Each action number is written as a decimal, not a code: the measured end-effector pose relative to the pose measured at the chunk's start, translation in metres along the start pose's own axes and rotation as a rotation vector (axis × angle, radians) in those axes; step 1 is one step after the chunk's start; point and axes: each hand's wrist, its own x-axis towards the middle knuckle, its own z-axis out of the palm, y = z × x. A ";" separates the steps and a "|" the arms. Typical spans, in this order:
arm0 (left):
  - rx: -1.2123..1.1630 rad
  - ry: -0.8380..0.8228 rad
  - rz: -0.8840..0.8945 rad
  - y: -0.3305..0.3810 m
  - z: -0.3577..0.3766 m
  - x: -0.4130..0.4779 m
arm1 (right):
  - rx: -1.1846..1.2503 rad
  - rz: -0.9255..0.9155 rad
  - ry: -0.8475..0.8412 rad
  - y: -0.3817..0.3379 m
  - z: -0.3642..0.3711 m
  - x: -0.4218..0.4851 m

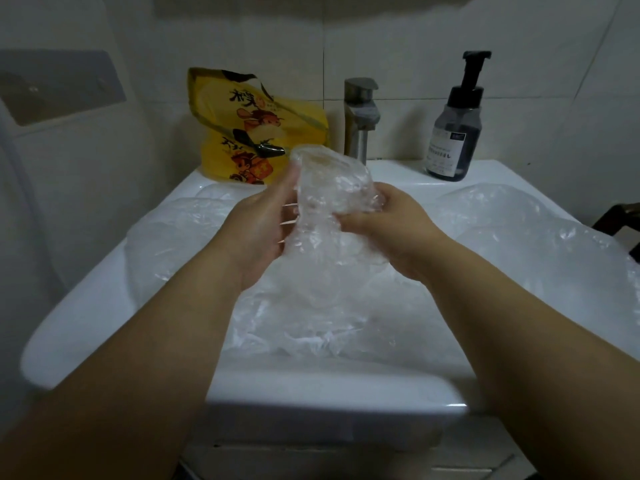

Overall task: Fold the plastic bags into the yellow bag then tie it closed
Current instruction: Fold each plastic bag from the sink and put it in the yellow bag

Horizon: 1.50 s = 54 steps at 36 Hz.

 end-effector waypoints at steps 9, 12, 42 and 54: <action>-0.229 0.096 0.071 0.002 -0.003 0.003 | 0.144 0.149 -0.264 -0.006 0.000 -0.001; -0.291 0.066 0.091 0.005 -0.002 0.001 | 0.123 0.264 -0.236 -0.009 0.000 -0.002; -0.037 -0.166 -0.146 -0.002 -0.004 -0.003 | 0.683 0.112 0.051 -0.016 -0.010 0.001; -0.399 0.020 0.050 0.001 -0.010 0.010 | 0.404 0.456 -0.142 -0.010 -0.006 -0.001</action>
